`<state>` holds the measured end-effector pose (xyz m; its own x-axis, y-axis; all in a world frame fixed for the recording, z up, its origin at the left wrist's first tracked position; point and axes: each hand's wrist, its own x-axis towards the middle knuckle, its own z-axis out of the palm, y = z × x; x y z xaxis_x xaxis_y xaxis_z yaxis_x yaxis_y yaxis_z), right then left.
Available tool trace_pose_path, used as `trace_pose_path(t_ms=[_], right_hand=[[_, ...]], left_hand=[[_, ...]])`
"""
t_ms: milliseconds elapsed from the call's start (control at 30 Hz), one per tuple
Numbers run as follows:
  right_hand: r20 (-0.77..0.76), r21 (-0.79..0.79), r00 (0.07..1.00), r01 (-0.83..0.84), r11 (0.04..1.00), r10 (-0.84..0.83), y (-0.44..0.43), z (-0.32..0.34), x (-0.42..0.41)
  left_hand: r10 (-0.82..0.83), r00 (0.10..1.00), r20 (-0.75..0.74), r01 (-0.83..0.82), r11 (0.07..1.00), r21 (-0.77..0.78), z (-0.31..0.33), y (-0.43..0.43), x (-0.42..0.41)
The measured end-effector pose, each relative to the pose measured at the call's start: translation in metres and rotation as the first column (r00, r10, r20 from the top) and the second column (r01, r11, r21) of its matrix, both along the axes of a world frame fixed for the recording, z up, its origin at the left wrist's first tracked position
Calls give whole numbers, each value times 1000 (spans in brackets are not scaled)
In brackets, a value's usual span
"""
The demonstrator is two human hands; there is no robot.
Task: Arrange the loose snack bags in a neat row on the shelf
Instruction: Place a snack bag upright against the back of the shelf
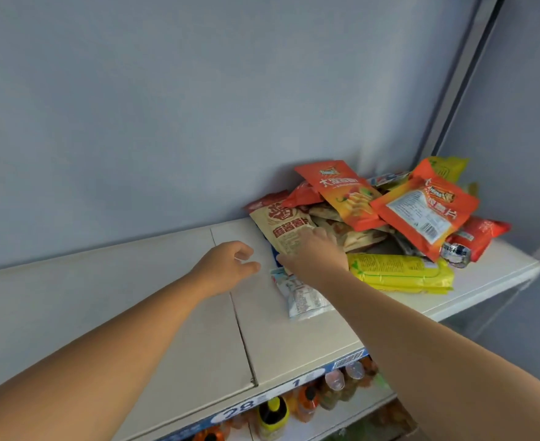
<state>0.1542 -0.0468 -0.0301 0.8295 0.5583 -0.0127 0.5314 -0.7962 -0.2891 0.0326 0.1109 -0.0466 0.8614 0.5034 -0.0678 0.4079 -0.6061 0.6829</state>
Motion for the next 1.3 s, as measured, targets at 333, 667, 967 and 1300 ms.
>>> trace_pose_path(t_ms=[333, 667, 967, 1300], right_hand=[[54, -59, 998, 28, 998, -25, 34, -16, 28], [-262, 381, 964, 136, 915, -34, 20, 2, 42], [-695, 718, 444, 482, 502, 566, 6, 27, 28], [-698, 716, 328, 335, 612, 637, 7, 12, -6]], left_hand=[[95, 995, -13, -95, 995, 23, -2, 5, 27], [161, 984, 72, -146, 974, -174, 15, 22, 33], [199, 957, 212, -64, 854, -516, 42, 29, 37], [236, 910, 341, 61, 736, -674, 59, 24, 18]])
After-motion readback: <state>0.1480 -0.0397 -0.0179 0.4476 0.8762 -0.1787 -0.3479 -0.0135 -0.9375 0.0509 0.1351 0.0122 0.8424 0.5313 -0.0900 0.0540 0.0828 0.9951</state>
